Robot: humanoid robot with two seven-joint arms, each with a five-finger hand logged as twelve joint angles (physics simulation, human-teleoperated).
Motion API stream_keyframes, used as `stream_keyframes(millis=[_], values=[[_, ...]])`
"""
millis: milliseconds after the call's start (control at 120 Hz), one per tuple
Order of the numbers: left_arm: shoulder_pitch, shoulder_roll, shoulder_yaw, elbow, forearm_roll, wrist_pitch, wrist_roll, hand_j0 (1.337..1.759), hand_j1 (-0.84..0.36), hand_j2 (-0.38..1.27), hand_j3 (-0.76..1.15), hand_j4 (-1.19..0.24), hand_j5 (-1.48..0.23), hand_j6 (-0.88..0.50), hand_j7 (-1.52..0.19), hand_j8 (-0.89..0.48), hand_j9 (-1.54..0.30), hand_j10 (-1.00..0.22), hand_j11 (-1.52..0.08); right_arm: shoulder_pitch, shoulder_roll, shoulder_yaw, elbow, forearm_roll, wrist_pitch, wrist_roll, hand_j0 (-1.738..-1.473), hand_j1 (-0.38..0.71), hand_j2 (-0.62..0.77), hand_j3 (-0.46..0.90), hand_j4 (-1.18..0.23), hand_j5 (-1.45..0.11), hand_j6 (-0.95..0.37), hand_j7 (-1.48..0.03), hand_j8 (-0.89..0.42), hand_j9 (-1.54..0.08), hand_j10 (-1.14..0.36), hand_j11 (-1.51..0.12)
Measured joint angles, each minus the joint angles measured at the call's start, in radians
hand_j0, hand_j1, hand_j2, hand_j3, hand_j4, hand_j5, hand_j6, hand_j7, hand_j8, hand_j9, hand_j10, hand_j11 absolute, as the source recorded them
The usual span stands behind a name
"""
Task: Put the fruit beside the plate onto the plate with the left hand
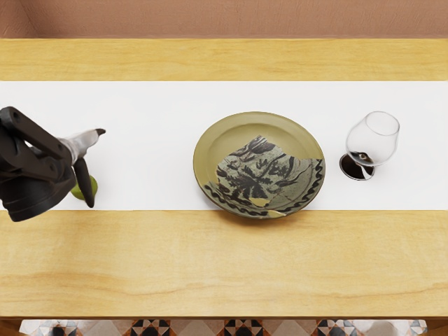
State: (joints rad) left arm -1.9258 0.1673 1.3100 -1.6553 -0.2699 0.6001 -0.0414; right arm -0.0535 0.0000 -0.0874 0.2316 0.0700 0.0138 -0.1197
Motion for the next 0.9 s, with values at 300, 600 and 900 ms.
stream_keyframes(millis=[300, 600, 900], values=[[0.064, 0.001, 0.047, 0.007, 0.019, 0.005, 0.001, 1.658, 0.29, 0.01, 0.0, -0.05, -0.07, -0.05, -0.07, -0.05, -0.07, -0.05, -0.07, 0.0, 0.0, 0.0, 0.0, 0.0, 0.0, 0.0, -1.658, -0.33, 0.0, 0.0, -0.01, -0.02, -0.01, -0.02, -0.01, -0.02, -0.01, -0.02], [0.071, -0.005, 0.029, 0.027, -0.045, 0.009, 0.0, 1.658, 0.1, 0.04, 0.0, -0.21, -0.27, -0.21, -0.27, -0.21, -0.27, -0.21, -0.27, 0.0, 0.0, 0.0, 0.0, 0.0, 0.0, 0.0, -1.658, -0.33, 0.0, 0.0, -0.01, -0.02, -0.01, -0.02, -0.01, -0.02, -0.01, -0.02], [0.085, -0.017, 0.009, 0.029, -0.054, 0.011, 0.0, 1.658, 0.02, 0.06, 0.0, -0.28, -0.36, -0.28, -0.36, -0.28, -0.36, -0.28, -0.36, 0.0, 0.0, 0.0, 0.0, 0.0, 0.0, 0.0, -1.658, -0.33, 0.0, 0.0, -0.01, -0.02, -0.01, -0.02, -0.01, -0.02, -0.01, -0.02]])
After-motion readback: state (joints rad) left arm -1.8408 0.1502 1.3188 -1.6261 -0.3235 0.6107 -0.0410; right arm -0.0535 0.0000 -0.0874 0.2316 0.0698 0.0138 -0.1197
